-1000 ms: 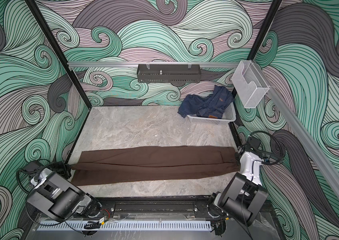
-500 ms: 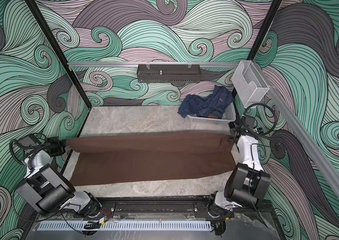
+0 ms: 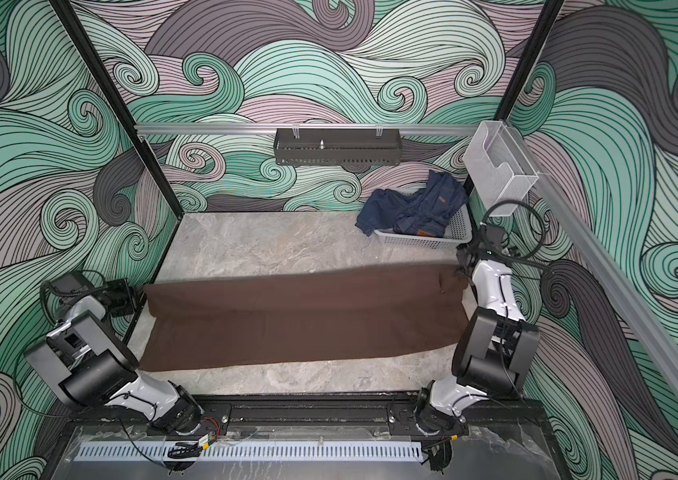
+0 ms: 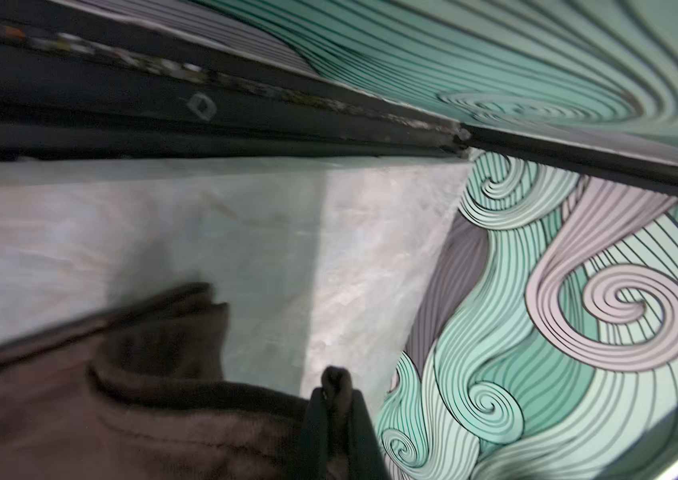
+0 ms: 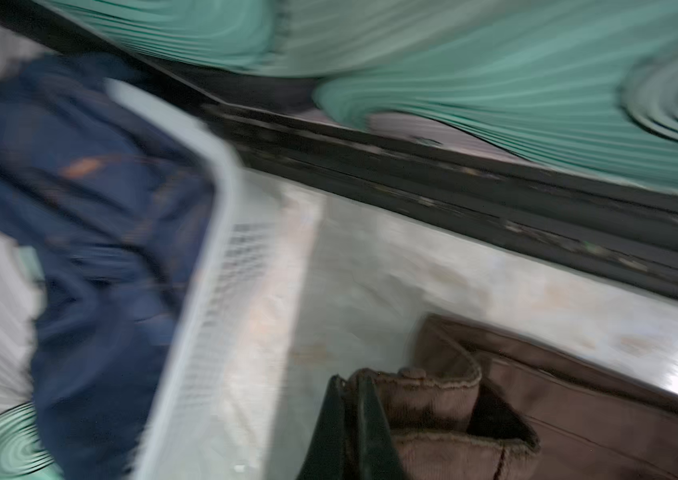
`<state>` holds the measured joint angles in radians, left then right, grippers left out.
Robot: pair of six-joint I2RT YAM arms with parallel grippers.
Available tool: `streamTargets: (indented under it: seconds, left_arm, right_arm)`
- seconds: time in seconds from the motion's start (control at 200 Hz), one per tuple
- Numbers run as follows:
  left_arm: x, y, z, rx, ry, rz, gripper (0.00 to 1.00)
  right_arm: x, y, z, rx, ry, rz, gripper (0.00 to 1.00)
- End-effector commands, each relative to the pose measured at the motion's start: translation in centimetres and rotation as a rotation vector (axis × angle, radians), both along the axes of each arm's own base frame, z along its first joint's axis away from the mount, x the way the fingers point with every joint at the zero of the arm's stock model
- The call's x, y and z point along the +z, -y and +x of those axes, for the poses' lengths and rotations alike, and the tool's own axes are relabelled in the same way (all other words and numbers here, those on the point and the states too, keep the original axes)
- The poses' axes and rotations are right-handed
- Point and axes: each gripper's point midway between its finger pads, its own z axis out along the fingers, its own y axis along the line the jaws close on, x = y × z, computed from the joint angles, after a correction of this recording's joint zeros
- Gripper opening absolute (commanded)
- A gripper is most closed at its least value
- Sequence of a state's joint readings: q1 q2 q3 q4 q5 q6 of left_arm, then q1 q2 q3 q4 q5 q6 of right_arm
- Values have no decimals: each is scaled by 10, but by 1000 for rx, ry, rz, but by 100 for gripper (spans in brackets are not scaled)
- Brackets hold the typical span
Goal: Fold and stack the trousers
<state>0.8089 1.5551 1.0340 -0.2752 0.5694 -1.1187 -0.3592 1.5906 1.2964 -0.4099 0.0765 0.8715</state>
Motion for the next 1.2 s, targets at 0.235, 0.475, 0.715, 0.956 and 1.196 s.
streamTargets:
  seconds: [0.235, 0.475, 0.715, 0.956, 1.196]
  left_arm:
    - [80, -35, 52, -31, 197, 224, 0]
    - [30, -18, 31, -63, 142, 158, 0]
    - [9, -5, -13, -51, 108, 131, 0]
    - [27, 7, -27, -65, 150, 143, 0]
    - [-10, 20, -78, -8, 40, 119, 0]
  right_arm:
    - [64, 5, 48, 39, 241, -204, 0]
    - [7, 9, 16, 40, 119, -254, 0]
    - [-17, 21, -10, 43, 31, -287, 0]
    - [-19, 25, -15, 51, 11, -306, 0]
    - [-62, 29, -38, 44, -119, -322, 0]
